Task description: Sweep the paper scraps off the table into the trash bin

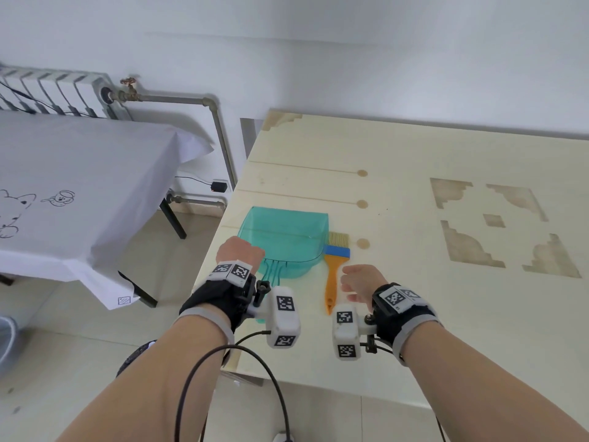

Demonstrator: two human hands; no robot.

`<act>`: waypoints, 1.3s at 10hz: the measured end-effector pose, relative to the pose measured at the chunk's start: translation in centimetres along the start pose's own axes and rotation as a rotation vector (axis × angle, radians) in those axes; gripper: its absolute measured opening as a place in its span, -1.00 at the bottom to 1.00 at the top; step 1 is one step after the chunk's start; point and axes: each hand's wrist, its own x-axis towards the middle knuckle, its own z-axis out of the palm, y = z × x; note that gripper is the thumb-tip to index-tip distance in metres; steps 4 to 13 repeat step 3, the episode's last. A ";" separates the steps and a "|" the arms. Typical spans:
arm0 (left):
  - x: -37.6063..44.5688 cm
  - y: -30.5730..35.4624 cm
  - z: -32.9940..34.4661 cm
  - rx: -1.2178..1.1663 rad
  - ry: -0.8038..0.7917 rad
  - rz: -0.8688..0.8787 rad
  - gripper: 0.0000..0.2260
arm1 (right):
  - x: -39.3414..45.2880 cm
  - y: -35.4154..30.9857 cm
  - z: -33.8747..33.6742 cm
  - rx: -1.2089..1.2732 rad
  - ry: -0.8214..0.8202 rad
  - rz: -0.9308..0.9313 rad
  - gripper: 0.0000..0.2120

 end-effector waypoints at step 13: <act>-0.5 4.4 -1.0 -0.064 0.044 0.155 -0.74 | -4.0 -4.4 -2.7 0.274 0.106 -0.106 -0.85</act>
